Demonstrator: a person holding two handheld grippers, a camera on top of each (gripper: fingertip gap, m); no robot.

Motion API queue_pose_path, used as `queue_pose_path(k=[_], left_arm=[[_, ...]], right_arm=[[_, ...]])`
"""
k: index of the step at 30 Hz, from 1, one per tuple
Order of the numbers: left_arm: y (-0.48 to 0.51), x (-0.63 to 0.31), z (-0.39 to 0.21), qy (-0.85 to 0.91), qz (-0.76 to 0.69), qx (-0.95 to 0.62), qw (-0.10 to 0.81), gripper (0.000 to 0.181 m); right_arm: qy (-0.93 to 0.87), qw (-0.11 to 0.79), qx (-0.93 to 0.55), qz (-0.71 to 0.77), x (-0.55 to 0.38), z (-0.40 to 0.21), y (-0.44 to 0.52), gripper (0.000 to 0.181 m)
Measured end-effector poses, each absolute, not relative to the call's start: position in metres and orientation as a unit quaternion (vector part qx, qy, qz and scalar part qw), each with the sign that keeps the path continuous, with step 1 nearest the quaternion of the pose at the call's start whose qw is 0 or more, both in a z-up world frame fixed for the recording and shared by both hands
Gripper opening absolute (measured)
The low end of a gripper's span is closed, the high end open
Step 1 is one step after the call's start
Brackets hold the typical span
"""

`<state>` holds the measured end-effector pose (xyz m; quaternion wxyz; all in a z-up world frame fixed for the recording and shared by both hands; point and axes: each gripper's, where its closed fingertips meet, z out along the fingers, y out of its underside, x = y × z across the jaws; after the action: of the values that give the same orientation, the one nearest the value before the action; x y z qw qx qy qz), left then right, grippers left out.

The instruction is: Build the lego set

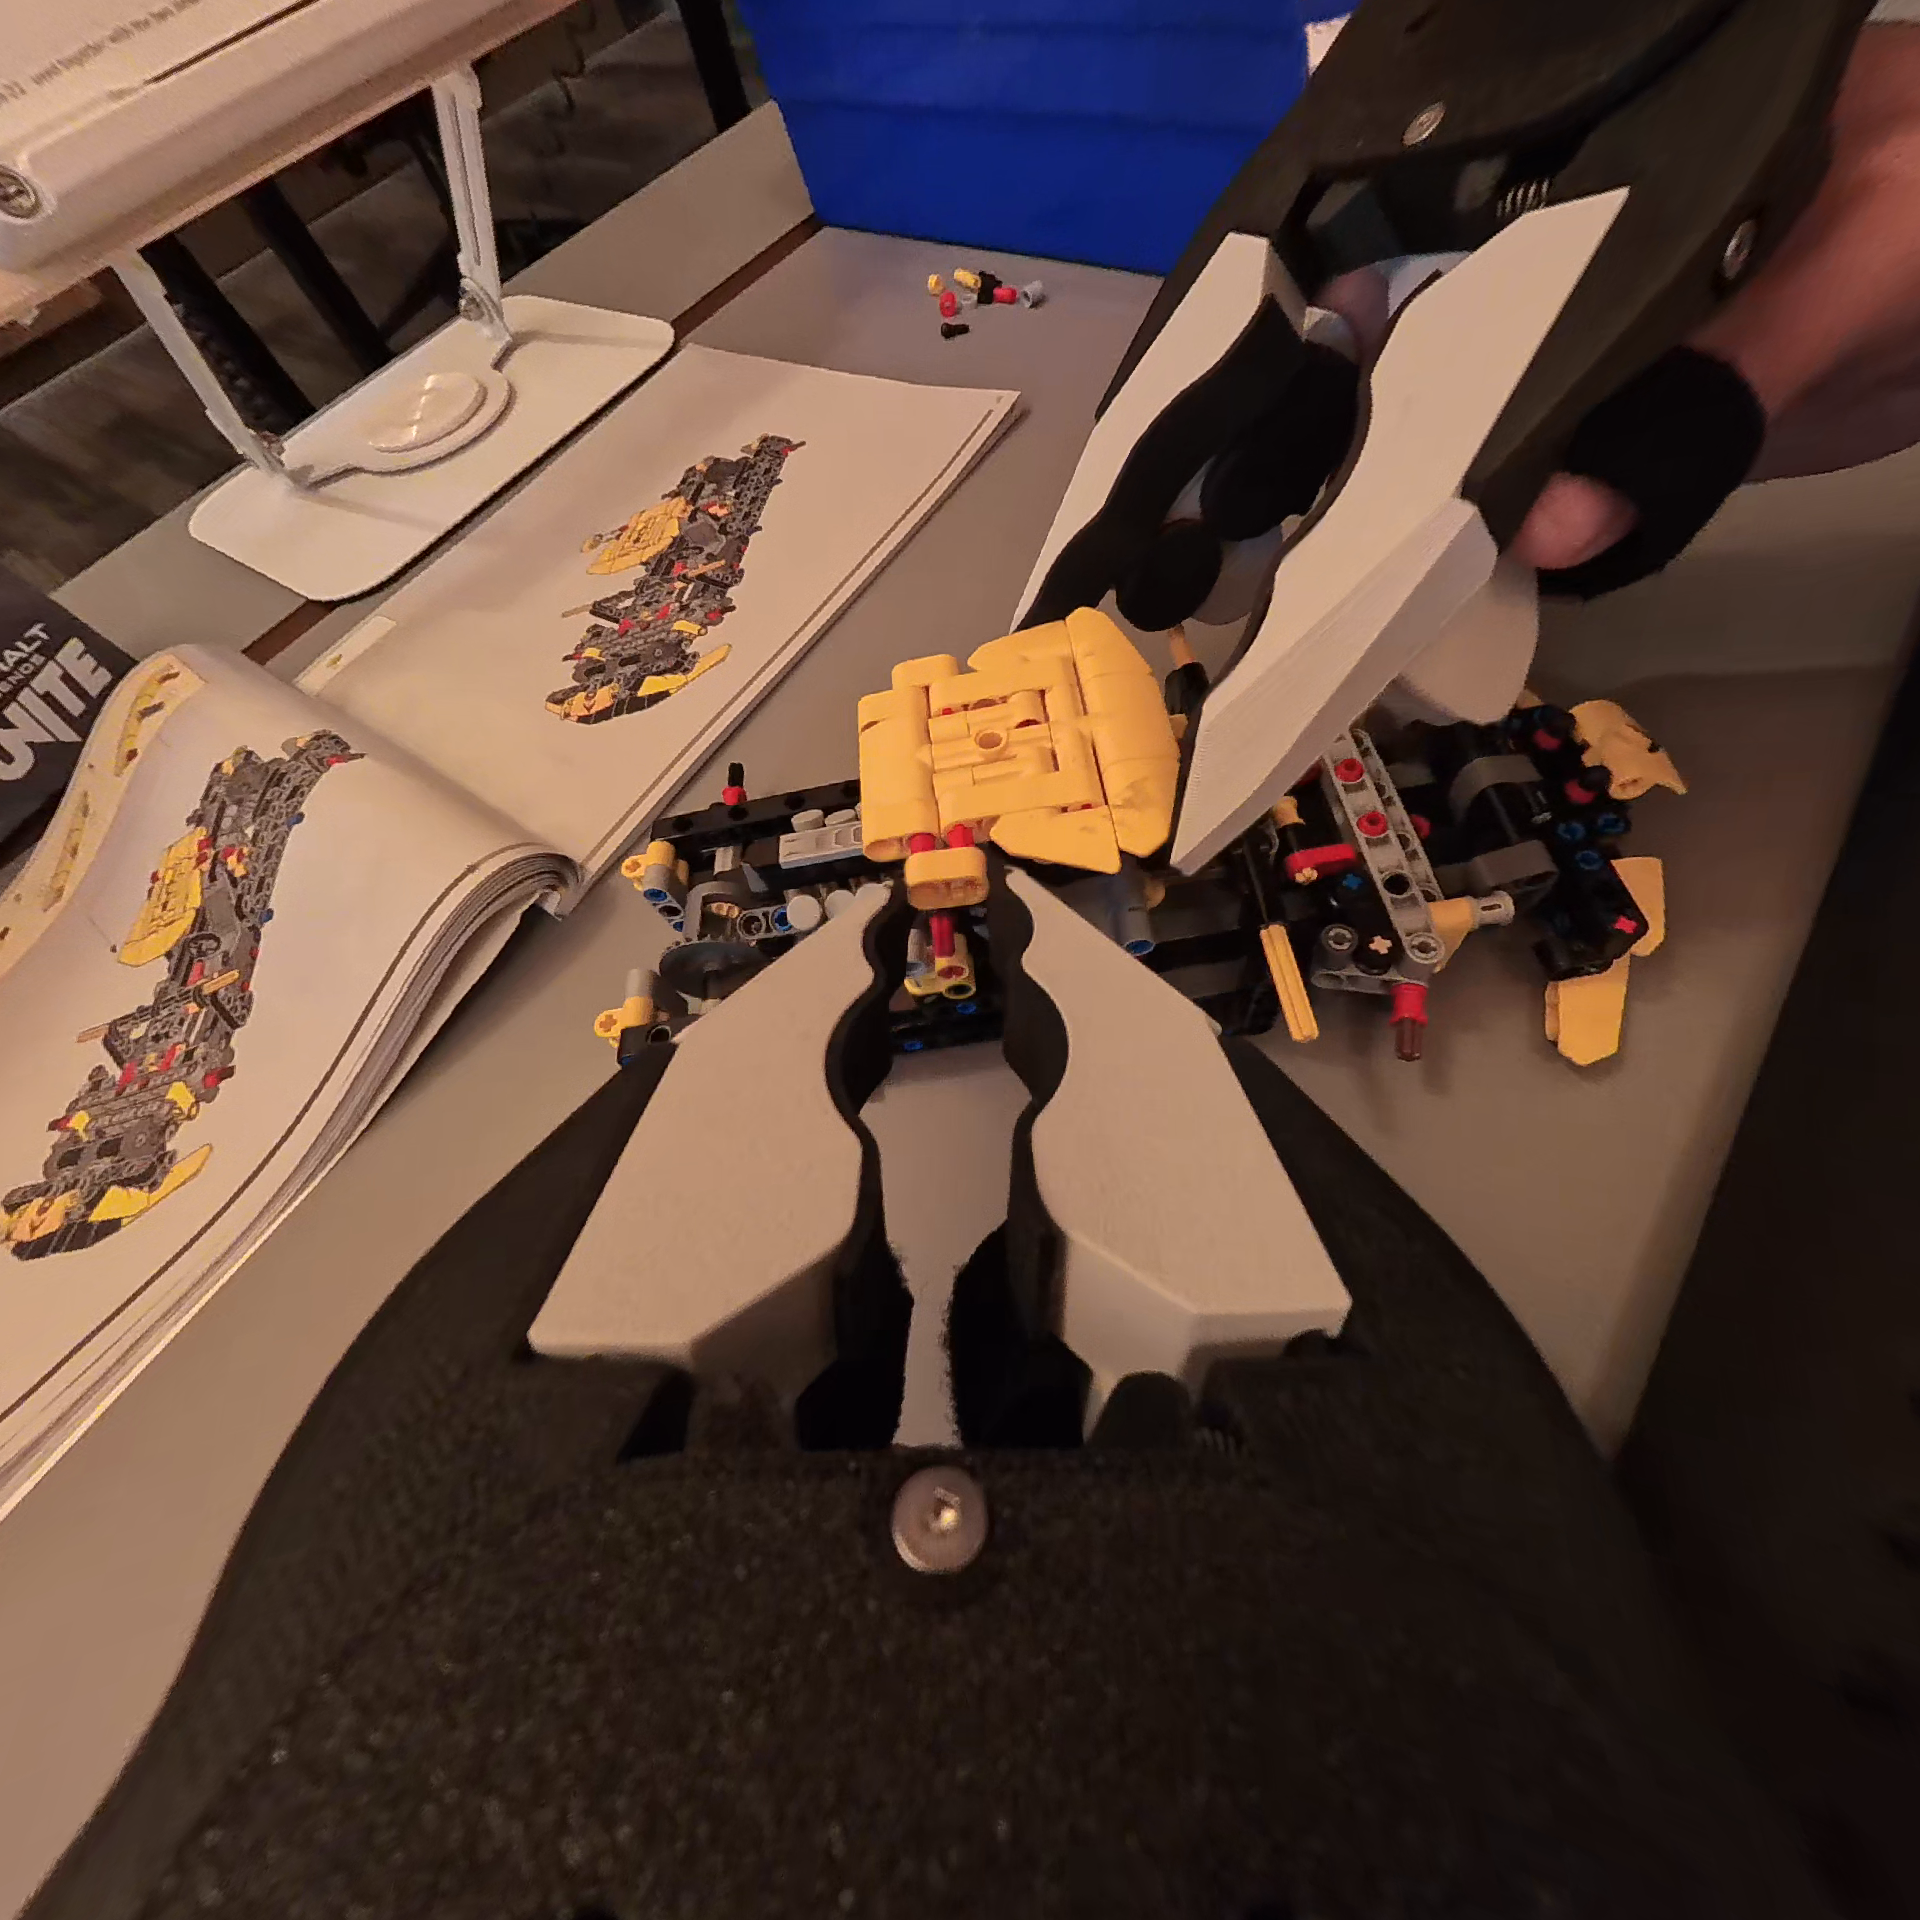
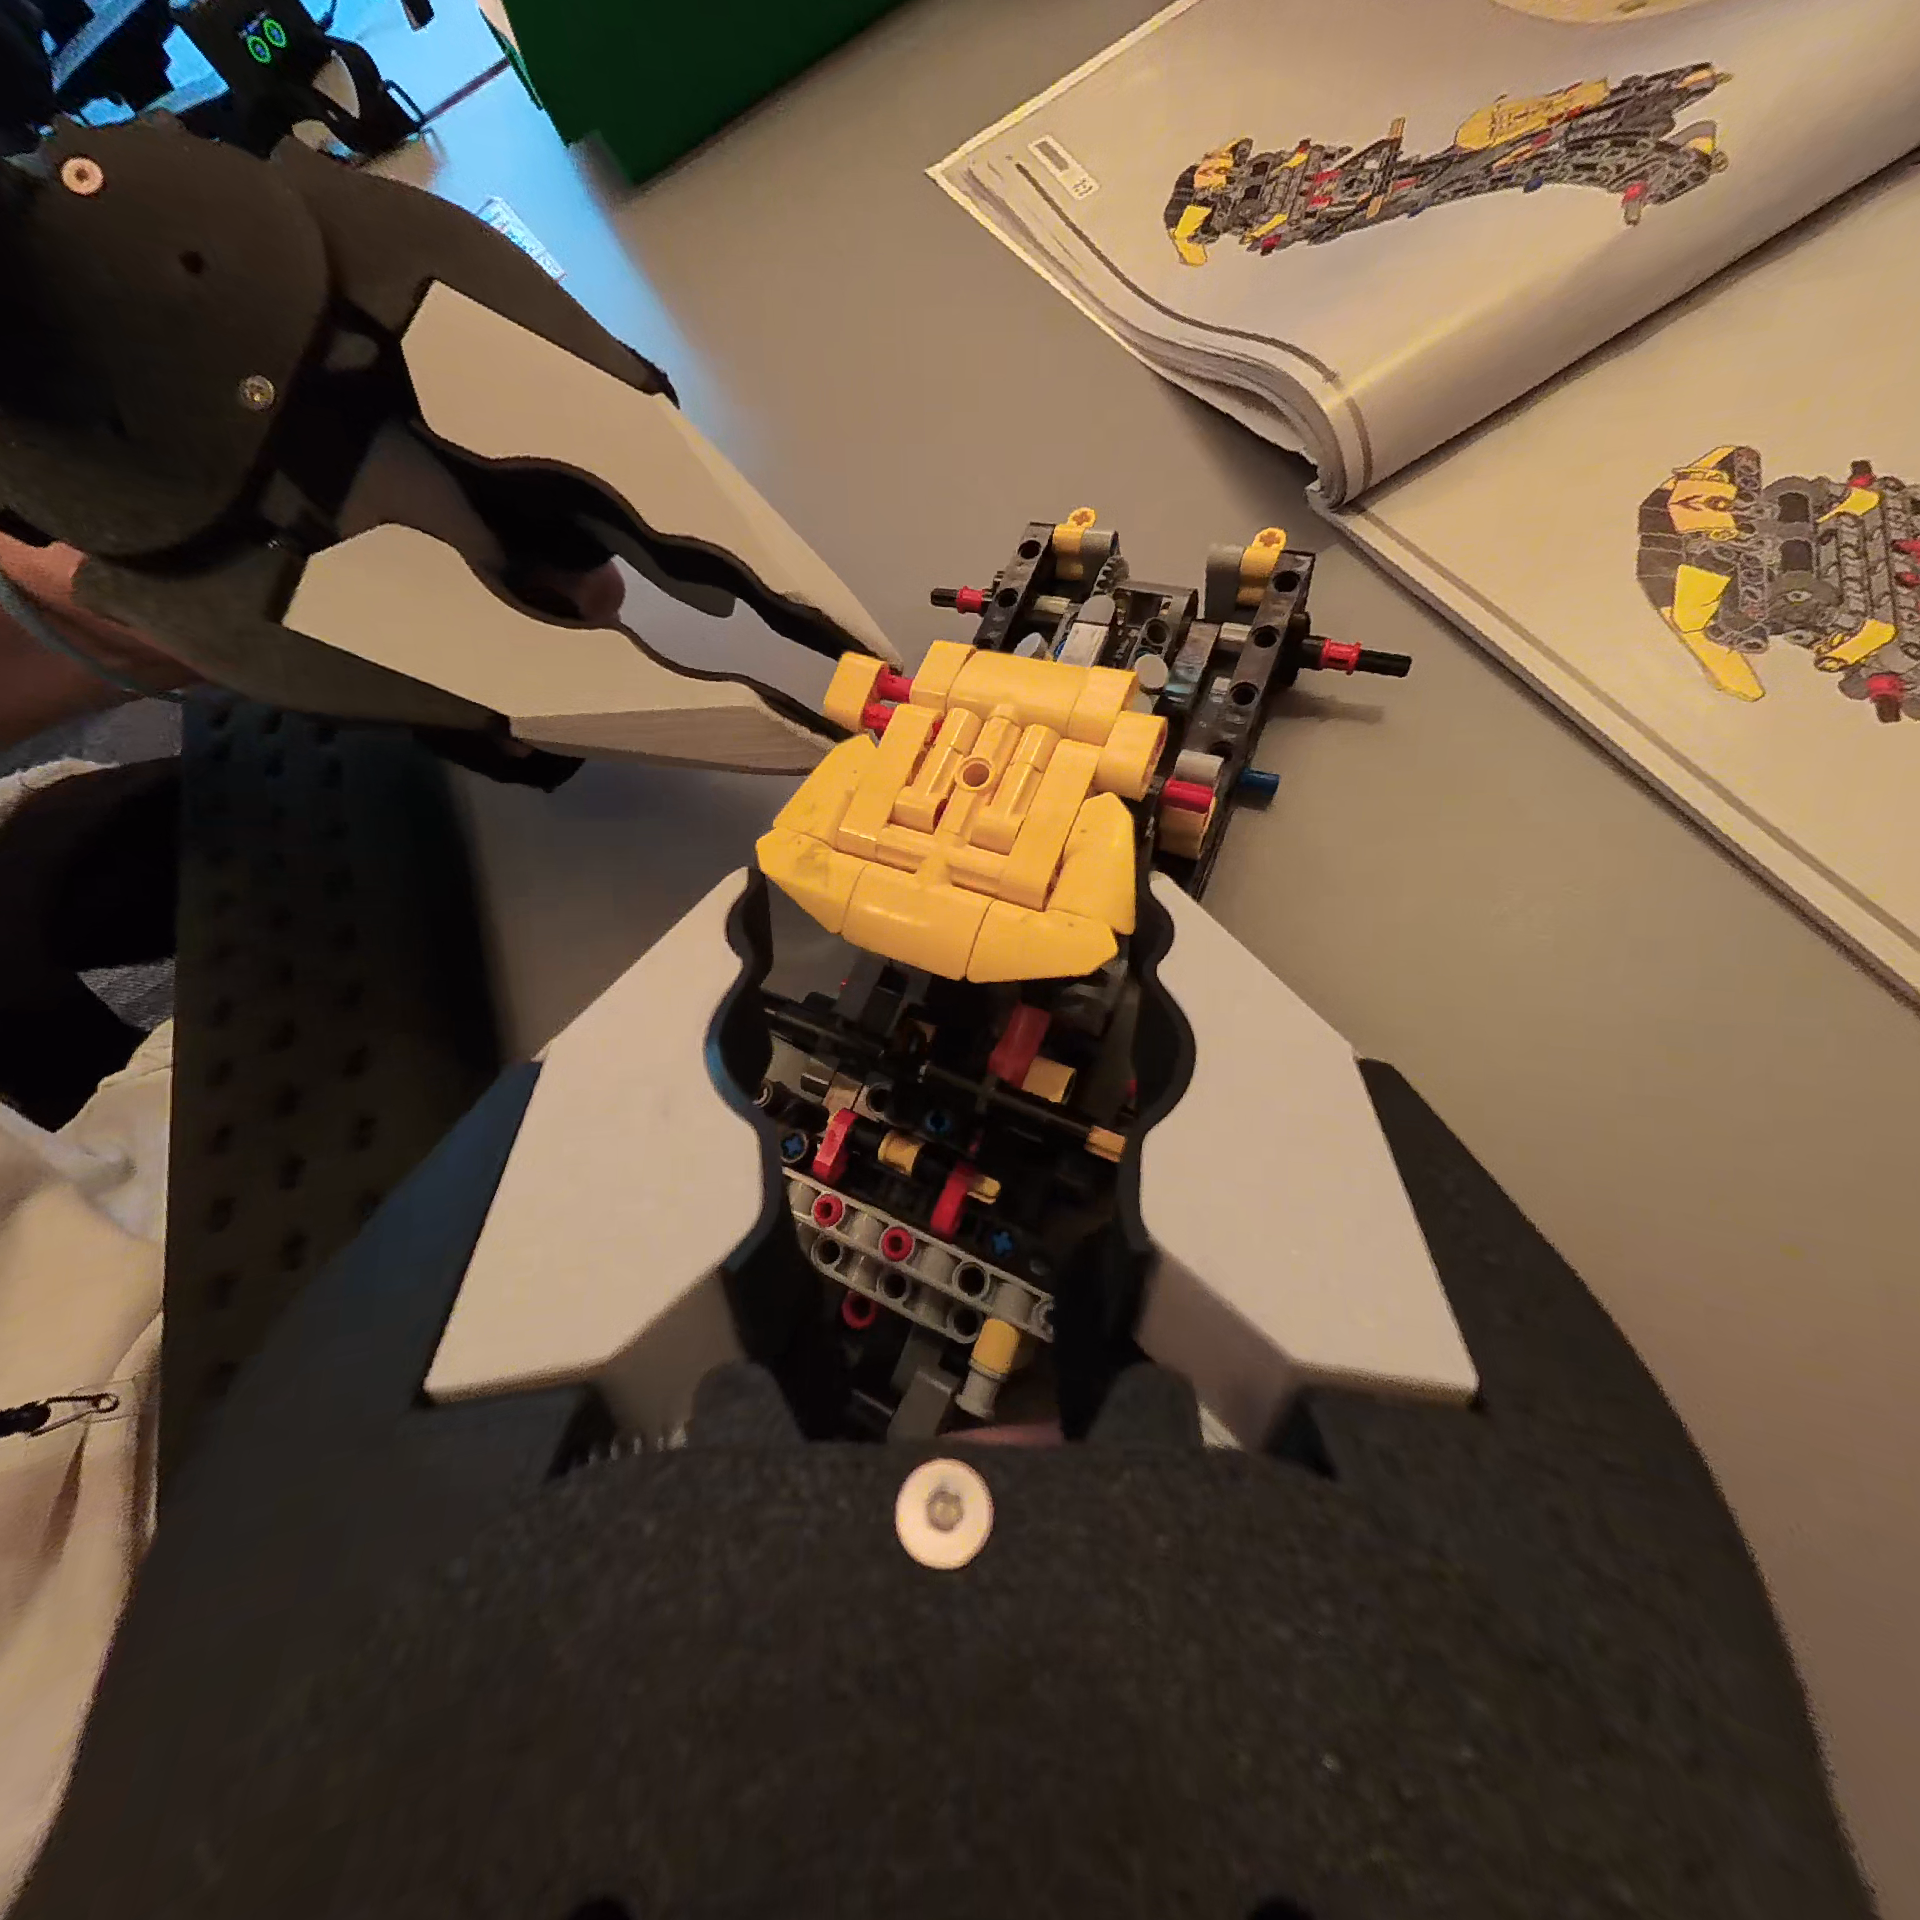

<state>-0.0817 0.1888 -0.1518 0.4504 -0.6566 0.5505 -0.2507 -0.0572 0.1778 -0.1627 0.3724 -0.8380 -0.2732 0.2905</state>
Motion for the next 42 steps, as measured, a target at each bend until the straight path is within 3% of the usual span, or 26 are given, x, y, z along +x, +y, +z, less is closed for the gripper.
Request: queue_pose_path(k=[22, 36, 42], left_arm=[[0.196, -0.080, -0.154, 0.590, -0.300, -0.621, 0.419, 0.015], [0.199, -0.076, -0.154, 0.595, -0.320, -0.570, 0.467, 0.014], [0.201, -0.075, -0.153, 0.633, -0.314, -0.551, 0.444, 0.014]], right_arm=[[-0.272, 0.358, -0.829, 0.332, -0.059, -0.159, 0.180, 0.069], [-0.259, 0.349, -0.833, 0.343, -0.058, -0.159, 0.181, 0.064], [-0.274, 0.337, -0.838, 0.329, -0.057, -0.161, 0.182, 0.064]])
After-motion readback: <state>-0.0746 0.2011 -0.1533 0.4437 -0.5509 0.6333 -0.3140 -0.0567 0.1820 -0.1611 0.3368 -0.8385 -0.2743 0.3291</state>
